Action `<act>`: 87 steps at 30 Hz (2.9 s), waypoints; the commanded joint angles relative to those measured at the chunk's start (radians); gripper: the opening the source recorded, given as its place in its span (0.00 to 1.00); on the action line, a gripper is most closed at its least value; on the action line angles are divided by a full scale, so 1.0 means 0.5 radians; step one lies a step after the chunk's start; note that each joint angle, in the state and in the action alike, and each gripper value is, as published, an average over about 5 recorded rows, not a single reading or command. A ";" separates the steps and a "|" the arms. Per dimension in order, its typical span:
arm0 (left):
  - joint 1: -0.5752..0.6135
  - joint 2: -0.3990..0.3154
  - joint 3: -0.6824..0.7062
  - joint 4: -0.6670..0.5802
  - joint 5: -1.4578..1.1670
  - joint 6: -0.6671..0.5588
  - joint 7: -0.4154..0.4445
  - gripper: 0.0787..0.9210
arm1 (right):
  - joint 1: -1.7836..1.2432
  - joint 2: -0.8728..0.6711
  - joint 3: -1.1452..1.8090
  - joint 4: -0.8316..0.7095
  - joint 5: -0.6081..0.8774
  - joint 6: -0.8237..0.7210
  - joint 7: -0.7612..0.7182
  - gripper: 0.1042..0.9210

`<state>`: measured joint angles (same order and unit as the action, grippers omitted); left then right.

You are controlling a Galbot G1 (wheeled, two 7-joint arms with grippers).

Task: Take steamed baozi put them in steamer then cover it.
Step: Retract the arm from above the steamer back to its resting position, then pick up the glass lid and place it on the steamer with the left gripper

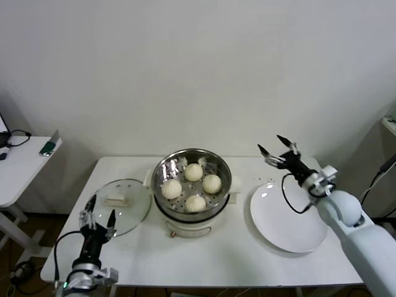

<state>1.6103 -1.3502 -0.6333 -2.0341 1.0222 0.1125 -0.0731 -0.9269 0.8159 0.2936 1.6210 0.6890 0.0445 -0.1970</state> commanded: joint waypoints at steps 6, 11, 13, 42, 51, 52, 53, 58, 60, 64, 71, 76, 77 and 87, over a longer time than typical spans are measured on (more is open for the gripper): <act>-0.474 0.075 0.190 0.739 1.100 0.091 -0.118 0.88 | -0.926 0.407 0.915 0.206 -0.261 -0.095 0.138 0.88; -0.634 0.078 0.176 1.009 1.113 0.023 -0.210 0.88 | -1.012 0.415 0.951 0.222 -0.281 -0.078 0.127 0.88; -0.681 0.087 0.163 1.106 1.101 0.010 -0.216 0.88 | -1.043 0.409 0.974 0.222 -0.286 -0.070 0.117 0.88; -1.080 0.152 0.158 1.564 0.841 -0.213 -0.323 0.88 | -1.187 0.440 1.169 0.104 -0.430 0.075 -0.095 0.88; -1.158 0.160 0.174 1.699 0.786 -0.244 -0.412 0.88 | -1.197 0.473 1.198 0.056 -0.471 0.119 -0.142 0.88; -1.165 0.163 0.176 1.711 0.780 -0.253 -0.420 0.88 | -1.197 0.478 1.198 0.052 -0.477 0.124 -0.146 0.88; -1.171 0.165 0.176 1.721 0.775 -0.262 -0.424 0.88 | -1.198 0.483 1.198 0.050 -0.483 0.127 -0.151 0.88; -1.181 0.171 0.174 1.748 0.758 -0.295 -0.420 0.80 | -1.196 0.508 1.190 0.032 -0.511 0.143 -0.171 0.88; -1.183 0.172 0.174 1.754 0.756 -0.304 -0.414 0.72 | -1.192 0.516 1.187 0.023 -0.523 0.148 -0.177 0.88; -1.185 0.168 0.174 1.769 0.747 -0.321 -0.407 0.59 | -1.180 0.532 1.185 0.010 -0.541 0.159 -0.186 0.88; -1.166 0.171 0.177 1.725 0.709 -0.327 -0.408 0.35 | -1.169 0.547 1.184 -0.006 -0.571 0.181 -0.208 0.88; -1.067 0.224 0.196 1.542 0.623 -0.276 -0.382 0.18 | -1.153 0.550 1.177 -0.015 -0.582 0.180 -0.205 0.88; -1.031 0.243 0.201 1.478 0.591 -0.251 -0.371 0.15 | -1.150 0.549 1.177 -0.017 -0.584 0.180 -0.205 0.88; -0.578 0.457 0.137 0.640 0.390 0.200 -0.263 0.09 | -1.089 0.528 1.178 -0.049 -0.584 0.178 -0.199 0.88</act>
<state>1.1294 -1.2053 -0.5433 -1.3522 1.3008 0.0292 -0.2445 -1.4888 1.0829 0.8846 1.6046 0.4008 0.1324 -0.2979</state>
